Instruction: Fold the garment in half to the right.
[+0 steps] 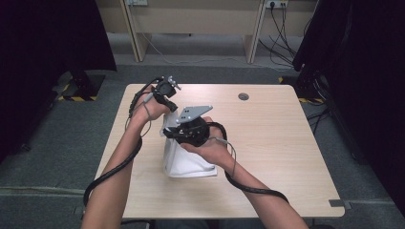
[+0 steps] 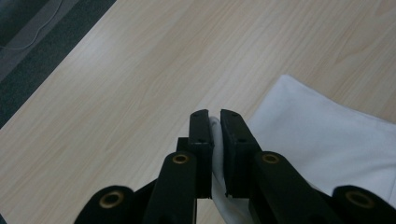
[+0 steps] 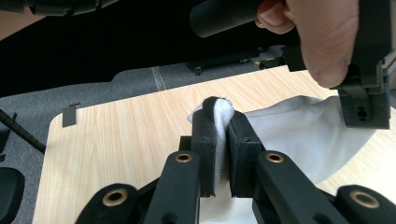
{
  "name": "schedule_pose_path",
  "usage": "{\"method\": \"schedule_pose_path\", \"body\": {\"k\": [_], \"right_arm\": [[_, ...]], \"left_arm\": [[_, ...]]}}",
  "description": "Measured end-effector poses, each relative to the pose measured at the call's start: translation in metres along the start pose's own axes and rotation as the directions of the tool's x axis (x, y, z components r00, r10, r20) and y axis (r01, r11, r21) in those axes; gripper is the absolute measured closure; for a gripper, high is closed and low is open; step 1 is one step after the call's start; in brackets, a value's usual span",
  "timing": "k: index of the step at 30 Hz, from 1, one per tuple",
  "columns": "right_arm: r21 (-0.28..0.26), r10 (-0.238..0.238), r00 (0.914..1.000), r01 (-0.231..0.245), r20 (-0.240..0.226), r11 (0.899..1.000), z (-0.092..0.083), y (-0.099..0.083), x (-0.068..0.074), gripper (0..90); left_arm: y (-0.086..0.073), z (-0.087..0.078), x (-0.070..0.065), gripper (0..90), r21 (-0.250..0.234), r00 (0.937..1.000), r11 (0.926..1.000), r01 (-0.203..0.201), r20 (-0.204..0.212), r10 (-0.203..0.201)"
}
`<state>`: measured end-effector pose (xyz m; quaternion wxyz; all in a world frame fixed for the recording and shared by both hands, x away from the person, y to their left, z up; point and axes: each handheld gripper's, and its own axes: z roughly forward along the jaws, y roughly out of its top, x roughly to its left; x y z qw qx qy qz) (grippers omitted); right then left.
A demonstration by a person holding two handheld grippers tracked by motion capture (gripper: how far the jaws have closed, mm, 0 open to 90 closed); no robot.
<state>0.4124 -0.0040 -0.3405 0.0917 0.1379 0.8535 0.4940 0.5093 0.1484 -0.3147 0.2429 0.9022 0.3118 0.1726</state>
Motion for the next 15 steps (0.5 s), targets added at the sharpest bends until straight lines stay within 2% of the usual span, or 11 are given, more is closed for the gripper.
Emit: {"method": "schedule_pose_path", "body": {"k": [15], "right_arm": [[0.006, 0.009, 0.9999, -0.009, 0.009, 1.000, -0.0065, -0.0098, -0.0033, 83.7]], "left_arm": [[0.0045, 0.0072, -0.0068, 82.7, -0.009, 0.9999, 1.0000, 0.002, 0.017, -0.001]]}}
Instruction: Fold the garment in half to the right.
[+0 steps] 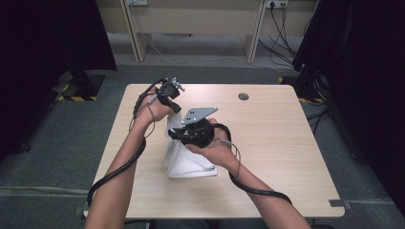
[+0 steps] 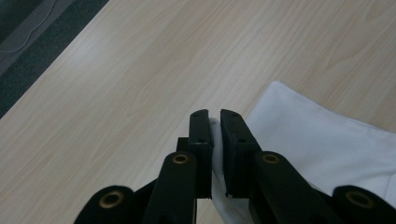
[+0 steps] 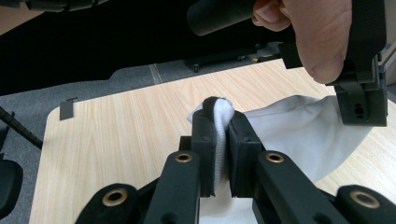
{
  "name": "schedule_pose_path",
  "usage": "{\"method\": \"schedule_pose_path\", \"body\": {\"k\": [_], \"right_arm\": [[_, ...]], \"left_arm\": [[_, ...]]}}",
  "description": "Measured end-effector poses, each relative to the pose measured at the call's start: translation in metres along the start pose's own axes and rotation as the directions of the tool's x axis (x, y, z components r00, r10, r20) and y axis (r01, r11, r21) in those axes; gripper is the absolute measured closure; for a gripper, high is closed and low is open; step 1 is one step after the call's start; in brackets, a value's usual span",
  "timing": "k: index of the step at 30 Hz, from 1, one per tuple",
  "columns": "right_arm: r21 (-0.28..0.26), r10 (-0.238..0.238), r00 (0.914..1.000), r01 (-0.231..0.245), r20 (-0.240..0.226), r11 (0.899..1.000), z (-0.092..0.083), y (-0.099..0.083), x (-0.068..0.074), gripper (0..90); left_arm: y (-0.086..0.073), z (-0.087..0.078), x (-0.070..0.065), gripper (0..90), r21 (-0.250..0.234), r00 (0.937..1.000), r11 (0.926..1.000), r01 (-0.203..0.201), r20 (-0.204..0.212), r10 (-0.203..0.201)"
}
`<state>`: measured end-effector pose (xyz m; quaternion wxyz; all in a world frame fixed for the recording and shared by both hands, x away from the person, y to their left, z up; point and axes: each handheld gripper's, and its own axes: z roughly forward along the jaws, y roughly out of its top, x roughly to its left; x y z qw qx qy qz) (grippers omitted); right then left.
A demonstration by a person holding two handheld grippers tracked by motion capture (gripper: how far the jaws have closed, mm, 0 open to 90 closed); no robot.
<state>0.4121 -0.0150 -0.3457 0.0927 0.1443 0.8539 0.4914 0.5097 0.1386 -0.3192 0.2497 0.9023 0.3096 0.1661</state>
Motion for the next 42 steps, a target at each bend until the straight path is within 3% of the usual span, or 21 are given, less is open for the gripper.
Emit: {"method": "schedule_pose_path", "body": {"k": [42], "right_arm": [[0.026, 0.016, 0.9998, -0.016, 0.013, 1.000, -0.015, -0.021, -0.007, 83.6]], "left_arm": [[0.011, 0.020, -0.016, 82.6, -0.014, 0.9992, 0.9998, -0.011, 0.037, 0.011]]}}
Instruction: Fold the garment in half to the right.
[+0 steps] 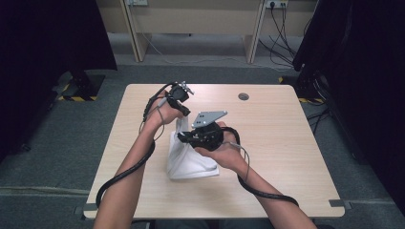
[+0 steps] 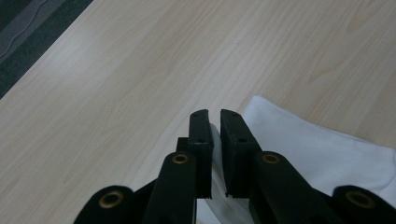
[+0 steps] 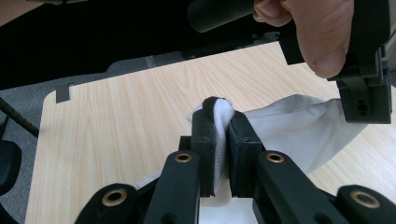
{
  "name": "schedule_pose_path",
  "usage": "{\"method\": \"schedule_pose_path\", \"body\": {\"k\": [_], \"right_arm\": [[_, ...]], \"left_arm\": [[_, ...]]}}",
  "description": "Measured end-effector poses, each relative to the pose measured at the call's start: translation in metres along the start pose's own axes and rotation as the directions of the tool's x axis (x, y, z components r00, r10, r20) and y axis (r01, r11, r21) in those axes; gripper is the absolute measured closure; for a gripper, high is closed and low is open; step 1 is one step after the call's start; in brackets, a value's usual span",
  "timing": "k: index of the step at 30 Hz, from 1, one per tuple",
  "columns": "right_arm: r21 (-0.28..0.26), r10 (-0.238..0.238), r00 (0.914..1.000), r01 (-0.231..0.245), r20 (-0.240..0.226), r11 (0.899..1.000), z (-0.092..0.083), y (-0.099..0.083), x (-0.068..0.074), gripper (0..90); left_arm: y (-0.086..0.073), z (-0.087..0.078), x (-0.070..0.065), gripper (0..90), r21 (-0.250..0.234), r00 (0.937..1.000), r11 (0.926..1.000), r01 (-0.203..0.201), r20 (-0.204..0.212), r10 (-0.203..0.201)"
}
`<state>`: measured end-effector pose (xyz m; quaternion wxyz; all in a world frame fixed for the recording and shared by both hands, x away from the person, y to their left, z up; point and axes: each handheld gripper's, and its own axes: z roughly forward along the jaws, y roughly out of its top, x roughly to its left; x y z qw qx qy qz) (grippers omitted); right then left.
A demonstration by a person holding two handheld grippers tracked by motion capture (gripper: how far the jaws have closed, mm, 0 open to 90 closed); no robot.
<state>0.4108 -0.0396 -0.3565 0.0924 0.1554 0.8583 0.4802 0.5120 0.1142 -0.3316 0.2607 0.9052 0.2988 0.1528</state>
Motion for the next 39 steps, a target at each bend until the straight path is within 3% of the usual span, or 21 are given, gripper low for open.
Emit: {"method": "schedule_pose_path", "body": {"k": [39], "right_arm": [[0.013, 0.025, 0.9995, -0.026, 0.019, 1.000, -0.009, -0.020, -0.008, 83.4]], "left_arm": [[0.005, 0.014, -0.009, 83.4, -0.001, 0.9999, 1.0000, -0.003, 0.017, 0.003]]}}
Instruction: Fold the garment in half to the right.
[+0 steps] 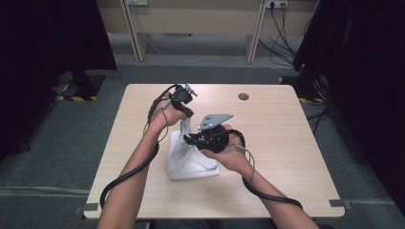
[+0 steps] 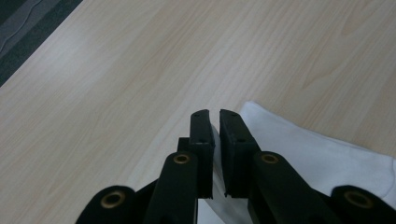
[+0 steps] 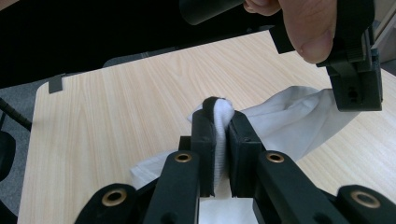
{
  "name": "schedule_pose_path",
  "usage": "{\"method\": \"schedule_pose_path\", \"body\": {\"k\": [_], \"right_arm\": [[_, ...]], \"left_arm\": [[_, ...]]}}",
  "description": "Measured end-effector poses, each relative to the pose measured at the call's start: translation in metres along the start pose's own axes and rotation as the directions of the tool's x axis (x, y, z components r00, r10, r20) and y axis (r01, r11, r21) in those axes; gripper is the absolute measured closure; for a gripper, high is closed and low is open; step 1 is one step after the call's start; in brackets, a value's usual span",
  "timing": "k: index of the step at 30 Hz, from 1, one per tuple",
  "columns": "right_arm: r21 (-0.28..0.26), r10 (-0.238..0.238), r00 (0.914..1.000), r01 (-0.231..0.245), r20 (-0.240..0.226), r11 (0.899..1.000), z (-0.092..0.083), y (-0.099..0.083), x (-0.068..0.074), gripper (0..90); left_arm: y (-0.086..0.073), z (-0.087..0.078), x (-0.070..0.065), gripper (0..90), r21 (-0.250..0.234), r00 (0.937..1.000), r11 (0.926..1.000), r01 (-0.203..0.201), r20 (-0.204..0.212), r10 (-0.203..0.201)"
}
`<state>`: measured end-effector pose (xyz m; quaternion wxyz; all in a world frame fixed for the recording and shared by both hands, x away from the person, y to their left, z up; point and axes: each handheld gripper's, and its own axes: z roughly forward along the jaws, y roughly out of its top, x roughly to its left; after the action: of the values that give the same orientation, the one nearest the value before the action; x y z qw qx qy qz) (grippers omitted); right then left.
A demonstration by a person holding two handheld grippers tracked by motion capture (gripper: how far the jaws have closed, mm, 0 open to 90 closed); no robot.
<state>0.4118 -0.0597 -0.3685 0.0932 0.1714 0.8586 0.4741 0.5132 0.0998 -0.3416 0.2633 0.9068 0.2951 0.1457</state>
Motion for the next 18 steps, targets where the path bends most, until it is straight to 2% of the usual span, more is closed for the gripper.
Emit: {"method": "schedule_pose_path", "body": {"k": [18], "right_arm": [[0.003, 0.013, 0.9999, -0.013, 0.004, 1.000, -0.0027, -0.0071, -0.0029, 83.3]], "left_arm": [[0.0013, 0.0051, -0.0031, 83.3, 0.004, 1.0000, 1.0000, -0.002, 0.007, 0.002]]}}
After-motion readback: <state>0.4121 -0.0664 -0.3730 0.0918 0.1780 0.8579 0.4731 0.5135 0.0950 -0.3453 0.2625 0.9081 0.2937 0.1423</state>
